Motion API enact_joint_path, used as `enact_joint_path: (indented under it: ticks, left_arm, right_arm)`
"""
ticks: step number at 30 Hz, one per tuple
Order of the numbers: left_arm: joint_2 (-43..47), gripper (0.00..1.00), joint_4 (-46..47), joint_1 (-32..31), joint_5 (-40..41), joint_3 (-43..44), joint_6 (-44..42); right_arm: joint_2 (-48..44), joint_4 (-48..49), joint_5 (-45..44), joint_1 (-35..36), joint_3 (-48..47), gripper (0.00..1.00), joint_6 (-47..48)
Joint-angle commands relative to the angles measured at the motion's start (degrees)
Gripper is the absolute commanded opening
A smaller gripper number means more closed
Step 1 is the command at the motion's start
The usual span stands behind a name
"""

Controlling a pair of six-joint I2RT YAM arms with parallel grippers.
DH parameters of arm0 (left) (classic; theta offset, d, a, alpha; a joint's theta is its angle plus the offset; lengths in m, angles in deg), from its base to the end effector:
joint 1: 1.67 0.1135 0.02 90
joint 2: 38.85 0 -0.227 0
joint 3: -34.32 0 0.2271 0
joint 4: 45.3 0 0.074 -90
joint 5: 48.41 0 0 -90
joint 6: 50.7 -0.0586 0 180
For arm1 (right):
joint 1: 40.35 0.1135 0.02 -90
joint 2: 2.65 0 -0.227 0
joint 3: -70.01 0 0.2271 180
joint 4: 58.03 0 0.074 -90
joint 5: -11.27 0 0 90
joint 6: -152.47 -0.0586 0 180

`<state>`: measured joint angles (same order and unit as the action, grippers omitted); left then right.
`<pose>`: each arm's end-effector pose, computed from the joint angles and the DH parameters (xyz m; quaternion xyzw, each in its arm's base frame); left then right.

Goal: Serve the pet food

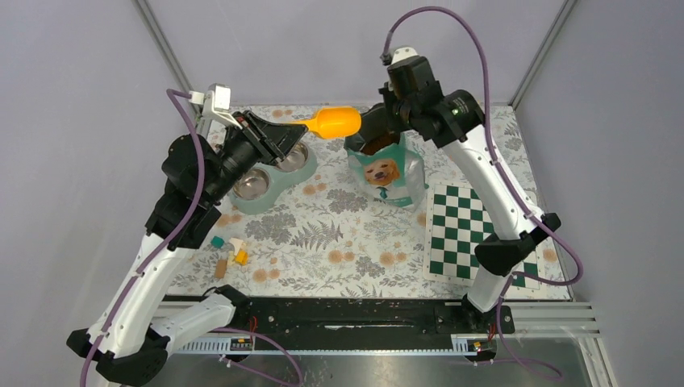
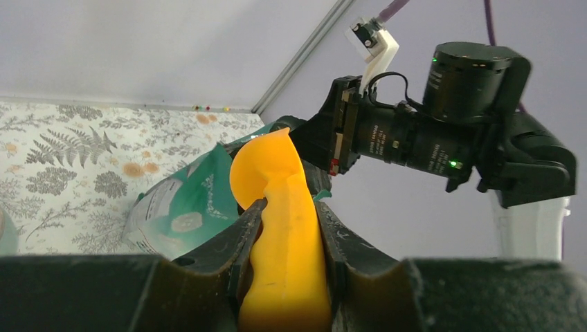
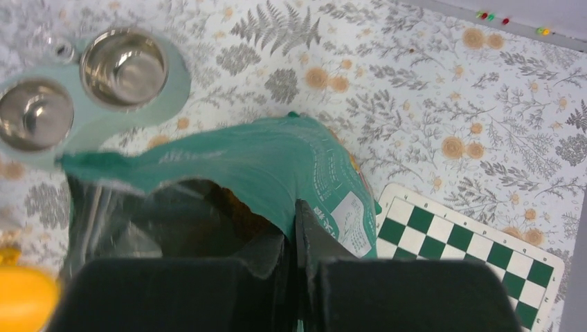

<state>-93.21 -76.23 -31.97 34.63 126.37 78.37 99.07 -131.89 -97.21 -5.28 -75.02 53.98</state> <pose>0.1680 -0.1064 0.4524 -0.0054 0.6645 -0.4578 0.5906 0.2914 0.1818 0.4257 -0.1196 0.8525 0.0521 0.5062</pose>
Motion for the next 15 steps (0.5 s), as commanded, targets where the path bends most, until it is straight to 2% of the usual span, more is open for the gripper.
enact_joint_path:
  ticks: [1,10,15]
  left_arm:
    - [2.94,0.0,4.39,0.24,-2.2,-2.52,-0.09]
    - [6.18,0.0,-0.31,0.28,0.46,-7.75,0.68]
    - [5.45,0.0,-4.74,0.26,4.11,-7.85,1.62]
  right_arm:
    - [-6.37,6.13,-5.34,5.61,1.94,0.0,-0.13]
    - [-7.39,5.23,-6.67,11.92,8.2,0.0,-2.72]
    - [-7.37,5.23,-8.54,15.31,10.37,0.0,-3.23]
